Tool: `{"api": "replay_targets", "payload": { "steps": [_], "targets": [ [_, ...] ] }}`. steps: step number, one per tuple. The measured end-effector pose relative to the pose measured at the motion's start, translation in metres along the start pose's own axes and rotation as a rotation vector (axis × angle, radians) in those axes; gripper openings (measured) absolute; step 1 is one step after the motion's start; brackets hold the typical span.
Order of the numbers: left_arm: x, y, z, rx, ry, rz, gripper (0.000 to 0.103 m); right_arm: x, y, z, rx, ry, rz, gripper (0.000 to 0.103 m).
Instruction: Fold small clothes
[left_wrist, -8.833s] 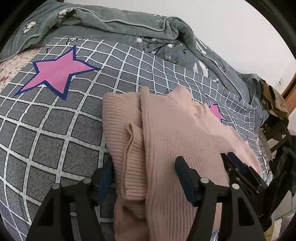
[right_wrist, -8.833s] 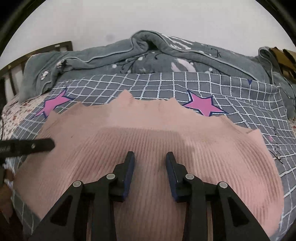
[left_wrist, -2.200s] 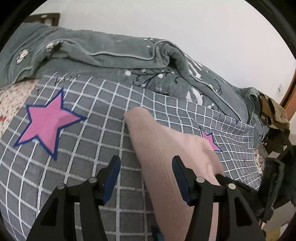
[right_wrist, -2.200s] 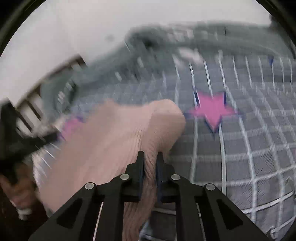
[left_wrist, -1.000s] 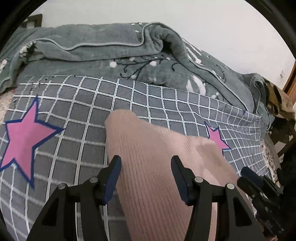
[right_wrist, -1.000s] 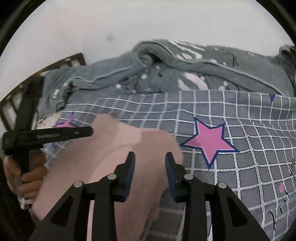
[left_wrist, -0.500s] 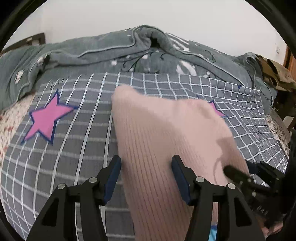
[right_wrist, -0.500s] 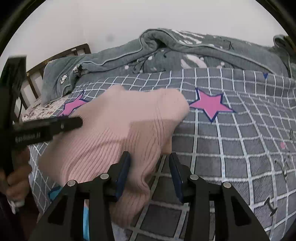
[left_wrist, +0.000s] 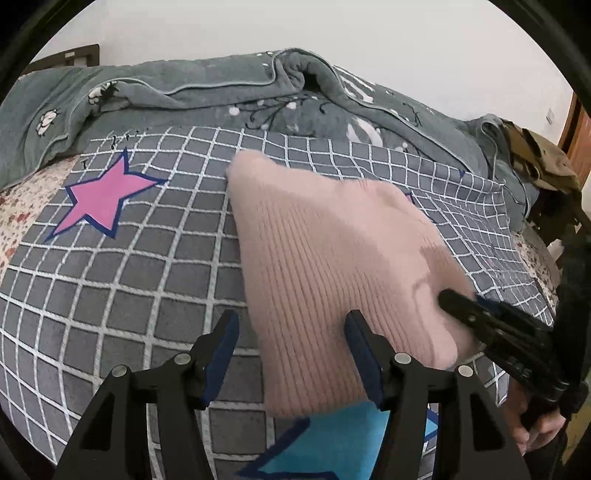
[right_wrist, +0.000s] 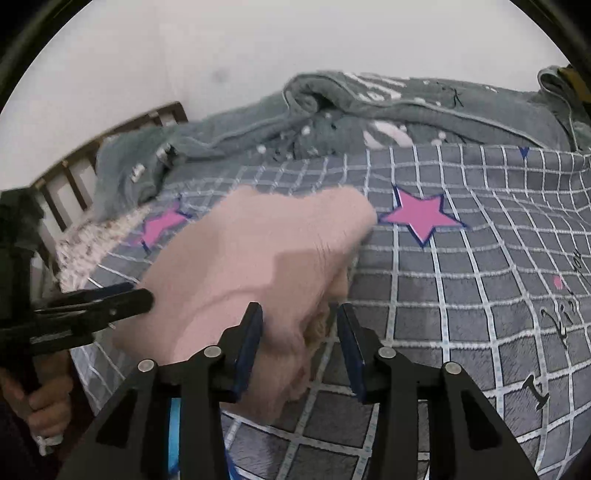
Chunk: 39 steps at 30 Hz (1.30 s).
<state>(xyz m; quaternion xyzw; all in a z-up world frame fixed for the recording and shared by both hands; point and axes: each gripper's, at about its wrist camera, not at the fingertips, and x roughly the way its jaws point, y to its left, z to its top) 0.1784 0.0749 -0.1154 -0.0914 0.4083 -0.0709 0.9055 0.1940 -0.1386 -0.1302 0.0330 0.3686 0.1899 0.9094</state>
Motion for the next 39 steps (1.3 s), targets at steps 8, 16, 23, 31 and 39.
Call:
{"api": "replay_targets", "payload": {
  "steps": [8,16,23,31,39],
  "targets": [
    [-0.006,-0.002,-0.001,0.005,-0.010,-0.010,0.058,-0.022,-0.020,-0.006,0.133,-0.098,0.124,0.005],
    [-0.004,0.001,0.000,0.007,-0.019,-0.013,0.058,-0.002,-0.021,-0.008,0.165,-0.003,0.039,0.010],
    [-0.007,0.005,-0.002,0.047,-0.043,0.008,0.059,-0.017,0.006,0.014,0.013,-0.108,-0.065,0.028],
    [-0.020,0.025,-0.015,0.057,-0.062,-0.011,0.063,0.010,-0.004,0.004,0.051,-0.050,-0.013,0.012],
    [-0.033,0.035,-0.017,0.052,-0.094,-0.011,0.063,0.008,-0.023,0.002,0.166,-0.066,0.041,0.011]
  ]
}}
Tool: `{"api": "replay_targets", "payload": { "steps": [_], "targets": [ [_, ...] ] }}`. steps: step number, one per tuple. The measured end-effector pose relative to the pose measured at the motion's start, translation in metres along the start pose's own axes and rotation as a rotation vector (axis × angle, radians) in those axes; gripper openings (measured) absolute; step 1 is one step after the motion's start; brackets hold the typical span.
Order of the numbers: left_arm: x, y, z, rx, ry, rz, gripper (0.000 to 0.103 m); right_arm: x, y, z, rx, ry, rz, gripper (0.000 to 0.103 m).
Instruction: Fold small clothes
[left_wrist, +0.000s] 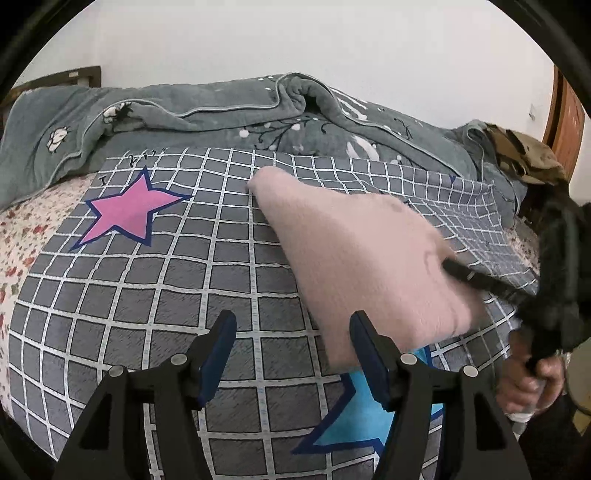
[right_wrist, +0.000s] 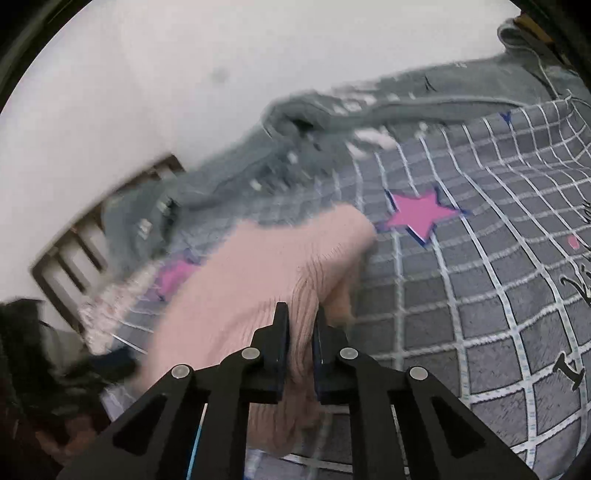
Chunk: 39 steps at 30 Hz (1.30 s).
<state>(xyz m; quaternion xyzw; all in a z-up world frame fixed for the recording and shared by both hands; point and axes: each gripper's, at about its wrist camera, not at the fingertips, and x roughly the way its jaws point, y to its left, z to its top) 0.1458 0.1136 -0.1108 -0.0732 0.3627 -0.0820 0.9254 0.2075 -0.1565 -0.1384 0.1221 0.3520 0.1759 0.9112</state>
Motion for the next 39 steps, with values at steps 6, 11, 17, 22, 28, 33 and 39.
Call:
{"api": "replay_targets", "payload": {
  "steps": [6,11,17,22,28,33,39],
  "targets": [
    [-0.001,0.003,-0.007,0.006,0.012,0.010,0.061,-0.014,0.016,-0.001,-0.092,-0.033,-0.085,0.027],
    [-0.003,0.003,-0.001,-0.032,-0.006,-0.040,0.061,-0.031,0.033,-0.001,-0.185,-0.077,-0.115,0.033],
    [0.004,-0.014,0.015,-0.011,-0.022,-0.018,0.061,-0.033,0.044,-0.006,-0.252,-0.097,-0.132,0.038],
    [0.017,-0.010,0.022,-0.044,0.003,0.022,0.061,-0.021,0.032,-0.004,-0.242,-0.039,-0.157,0.038],
    [0.035,-0.001,0.048,-0.070,0.003,0.003,0.061,-0.017,0.016,0.022,-0.206,-0.056,-0.128,0.042],
    [0.058,0.005,0.076,-0.076,0.007,-0.019,0.061,0.012,0.007,0.049,-0.149,-0.022,-0.079,0.049],
    [0.089,0.013,0.103,-0.072,0.004,-0.018,0.060,0.048,-0.006,0.073,-0.101,0.031,-0.061,0.049]
  ]
}}
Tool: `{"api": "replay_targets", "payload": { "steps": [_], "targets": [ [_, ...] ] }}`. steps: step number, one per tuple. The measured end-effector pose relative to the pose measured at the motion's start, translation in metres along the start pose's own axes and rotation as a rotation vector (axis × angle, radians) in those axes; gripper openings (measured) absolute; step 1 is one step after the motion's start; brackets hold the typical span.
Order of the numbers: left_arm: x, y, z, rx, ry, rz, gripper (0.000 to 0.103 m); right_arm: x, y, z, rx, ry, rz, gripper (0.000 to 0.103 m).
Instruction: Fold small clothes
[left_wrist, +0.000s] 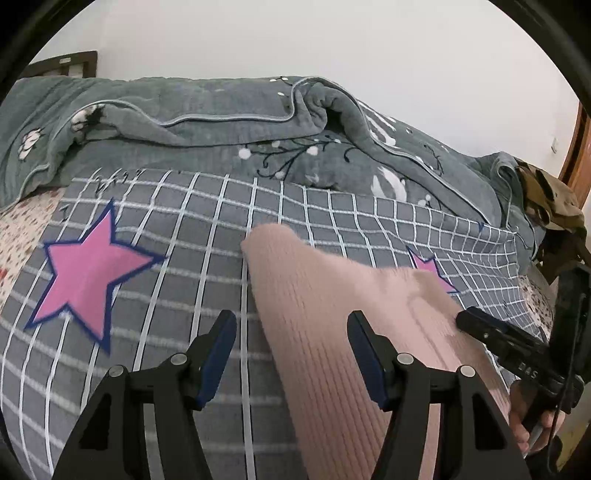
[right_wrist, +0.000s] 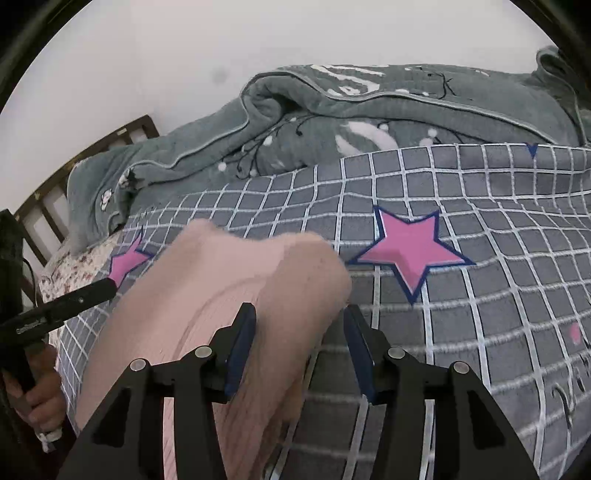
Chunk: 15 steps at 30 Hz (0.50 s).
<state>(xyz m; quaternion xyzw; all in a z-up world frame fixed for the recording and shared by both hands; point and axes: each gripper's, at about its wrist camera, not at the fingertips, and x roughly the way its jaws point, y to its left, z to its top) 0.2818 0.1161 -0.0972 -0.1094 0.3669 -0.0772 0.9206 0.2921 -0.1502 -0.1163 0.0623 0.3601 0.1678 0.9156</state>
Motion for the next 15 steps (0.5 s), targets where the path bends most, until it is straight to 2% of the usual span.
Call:
{"api": "replay_targets", "payload": {
  "steps": [4,6,8,15],
  "targets": [
    [0.027,-0.002,0.014,0.059,0.012,0.048,0.060,0.011,0.007,0.005,-0.082,-0.010,-0.003,0.049],
    [0.044,0.001,0.017,0.081,0.038,0.125,0.058,0.022,0.006,0.000,-0.099,0.019,-0.005,0.049],
    [0.053,0.005,0.017,0.084,0.048,0.155,0.057,0.029,0.000,-0.003,-0.077,0.026,-0.008,0.049],
    [0.059,0.011,0.028,0.049,0.035,0.080,0.057,0.043,-0.026,0.001,0.048,0.058,0.029,0.049]
  ]
}}
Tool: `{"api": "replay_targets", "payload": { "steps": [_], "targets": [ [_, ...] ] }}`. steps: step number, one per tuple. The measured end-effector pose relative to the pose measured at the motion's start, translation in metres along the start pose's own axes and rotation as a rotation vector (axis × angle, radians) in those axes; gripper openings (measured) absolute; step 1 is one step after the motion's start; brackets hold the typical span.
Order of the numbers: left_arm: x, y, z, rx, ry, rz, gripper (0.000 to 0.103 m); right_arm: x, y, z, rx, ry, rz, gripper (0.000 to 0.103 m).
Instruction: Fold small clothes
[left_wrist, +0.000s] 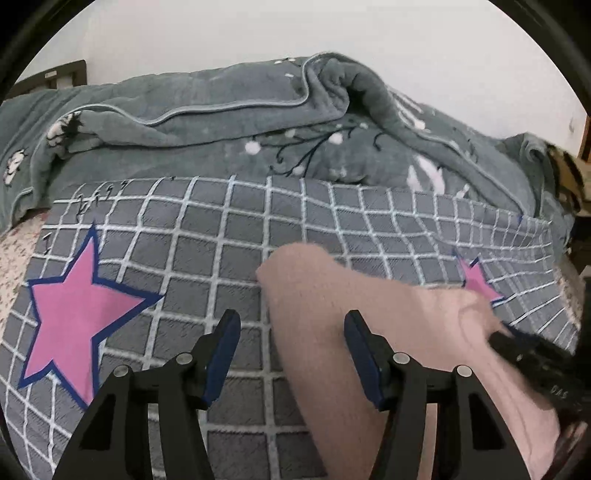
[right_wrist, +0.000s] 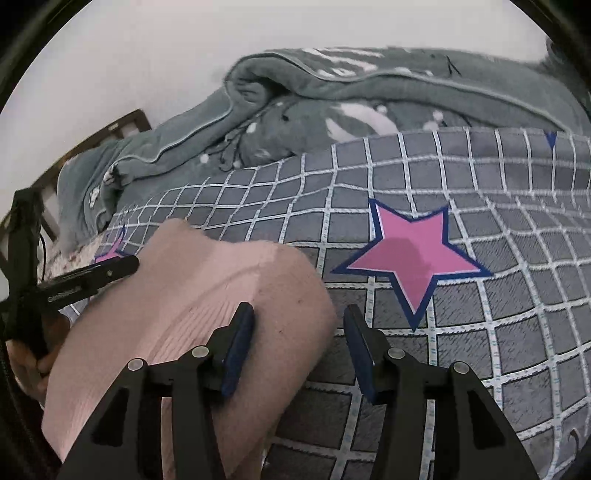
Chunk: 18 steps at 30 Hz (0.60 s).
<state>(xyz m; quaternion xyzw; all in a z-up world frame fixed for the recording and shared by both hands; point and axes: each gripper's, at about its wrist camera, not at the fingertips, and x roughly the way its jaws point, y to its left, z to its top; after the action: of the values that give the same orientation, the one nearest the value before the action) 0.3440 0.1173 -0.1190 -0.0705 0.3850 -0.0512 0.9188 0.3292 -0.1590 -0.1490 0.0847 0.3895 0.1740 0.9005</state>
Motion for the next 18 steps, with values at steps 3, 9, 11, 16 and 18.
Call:
{"api": "replay_targets", "payload": {
  "steps": [3,9,11,16,18],
  "targets": [
    [0.005,-0.006,0.005,0.005,0.008,0.007,0.057,-0.003,-0.001,0.000,0.008,-0.019,0.016,0.049],
    [-0.002,-0.021,0.000,0.048,0.007,0.011,0.057,-0.032,0.015,-0.001,-0.053,-0.101,0.016,0.049],
    [-0.008,-0.026,-0.003,0.058,0.007,0.011,0.057,-0.038,0.021,-0.002,-0.087,-0.111,0.015,0.049],
    [-0.024,-0.035,-0.016,0.061,0.010,-0.001,0.057,-0.039,0.036,-0.014,-0.153,-0.086,-0.025,0.049],
    [-0.030,-0.040,-0.026,0.056,0.024,-0.015,0.057,-0.035,0.036,-0.018,-0.160,-0.062,-0.073,0.048]
  ]
}}
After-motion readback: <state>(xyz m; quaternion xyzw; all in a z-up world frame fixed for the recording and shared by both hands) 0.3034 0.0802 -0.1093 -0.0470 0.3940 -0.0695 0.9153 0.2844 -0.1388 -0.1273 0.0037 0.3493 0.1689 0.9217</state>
